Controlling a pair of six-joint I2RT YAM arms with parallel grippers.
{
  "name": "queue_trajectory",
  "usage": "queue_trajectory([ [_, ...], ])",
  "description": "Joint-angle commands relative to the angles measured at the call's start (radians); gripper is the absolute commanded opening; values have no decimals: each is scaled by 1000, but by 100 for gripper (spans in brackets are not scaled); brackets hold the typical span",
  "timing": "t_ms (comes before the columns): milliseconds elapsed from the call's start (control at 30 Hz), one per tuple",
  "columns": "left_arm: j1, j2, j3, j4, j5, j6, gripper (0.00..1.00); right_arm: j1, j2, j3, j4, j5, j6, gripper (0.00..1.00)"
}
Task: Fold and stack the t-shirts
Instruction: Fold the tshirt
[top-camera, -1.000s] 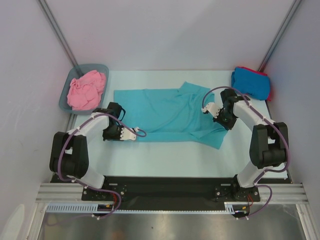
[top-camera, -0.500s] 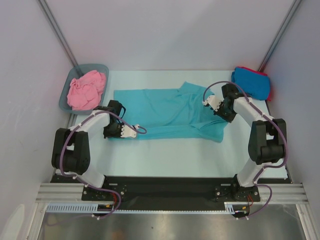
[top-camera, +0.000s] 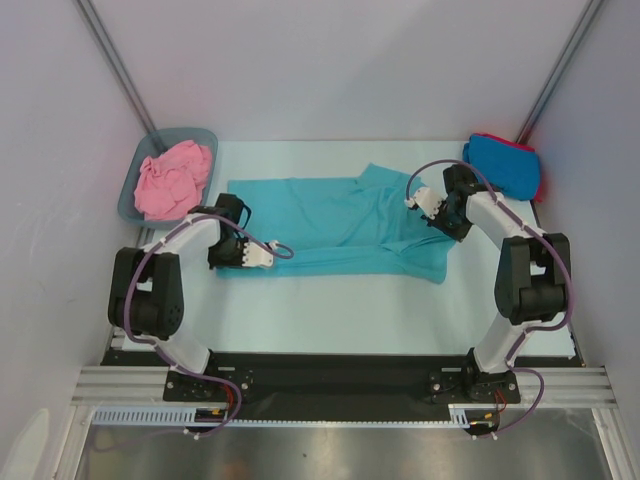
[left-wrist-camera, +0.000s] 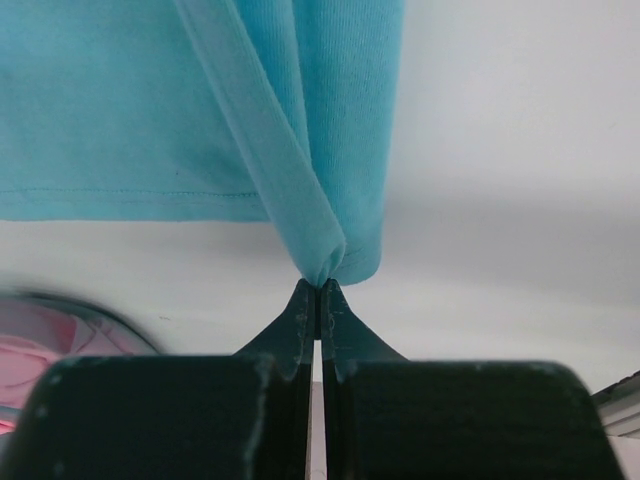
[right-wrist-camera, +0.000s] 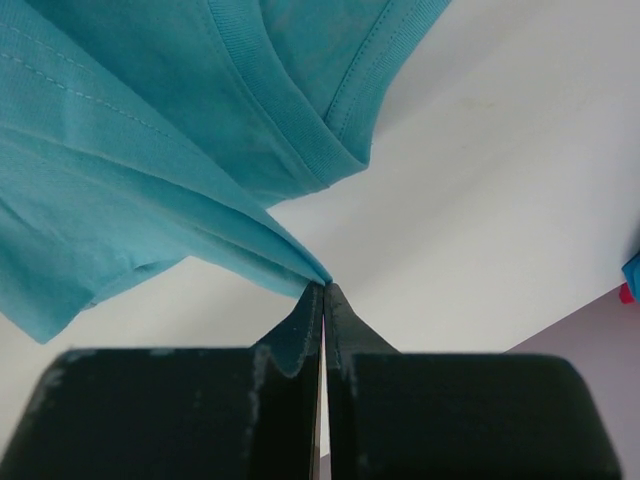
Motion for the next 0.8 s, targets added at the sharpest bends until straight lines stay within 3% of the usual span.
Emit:
queue_trajectory([
  [0,30,15,37,7,-20,-8,0,-14,5,39,23,34,-13,0],
  [767,50,88,136,27,-27,-17,0,-14,42,76,72,50,-7,0],
])
